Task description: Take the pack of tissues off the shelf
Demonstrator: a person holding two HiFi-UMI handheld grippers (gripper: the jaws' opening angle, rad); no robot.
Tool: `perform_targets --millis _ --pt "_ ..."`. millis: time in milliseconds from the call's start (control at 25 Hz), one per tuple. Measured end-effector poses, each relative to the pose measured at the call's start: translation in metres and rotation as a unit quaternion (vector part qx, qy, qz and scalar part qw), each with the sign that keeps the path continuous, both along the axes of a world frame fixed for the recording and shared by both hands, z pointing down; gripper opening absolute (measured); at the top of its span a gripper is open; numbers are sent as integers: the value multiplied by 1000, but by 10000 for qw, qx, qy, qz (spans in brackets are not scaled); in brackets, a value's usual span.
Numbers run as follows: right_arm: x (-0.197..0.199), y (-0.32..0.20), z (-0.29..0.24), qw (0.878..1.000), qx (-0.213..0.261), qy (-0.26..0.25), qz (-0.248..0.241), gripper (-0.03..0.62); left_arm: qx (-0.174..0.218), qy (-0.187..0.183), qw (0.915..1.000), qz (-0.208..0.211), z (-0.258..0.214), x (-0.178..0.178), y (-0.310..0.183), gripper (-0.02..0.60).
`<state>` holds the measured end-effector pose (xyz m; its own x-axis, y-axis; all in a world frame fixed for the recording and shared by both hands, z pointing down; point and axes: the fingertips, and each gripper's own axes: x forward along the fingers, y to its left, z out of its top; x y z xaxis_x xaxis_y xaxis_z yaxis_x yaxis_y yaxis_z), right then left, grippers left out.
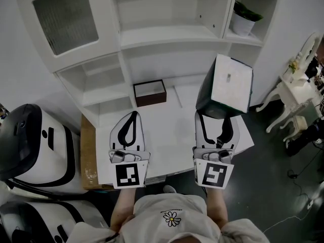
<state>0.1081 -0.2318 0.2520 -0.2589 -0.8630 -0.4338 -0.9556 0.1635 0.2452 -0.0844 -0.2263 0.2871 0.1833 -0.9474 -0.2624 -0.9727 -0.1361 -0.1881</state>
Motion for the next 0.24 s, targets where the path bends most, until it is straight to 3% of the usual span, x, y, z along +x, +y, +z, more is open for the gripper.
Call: perform_targets --millis 240 --pt "2 -1 2 10000 -15 -48 1 298 -17 -12 10000 28 2 3 -1 -2"
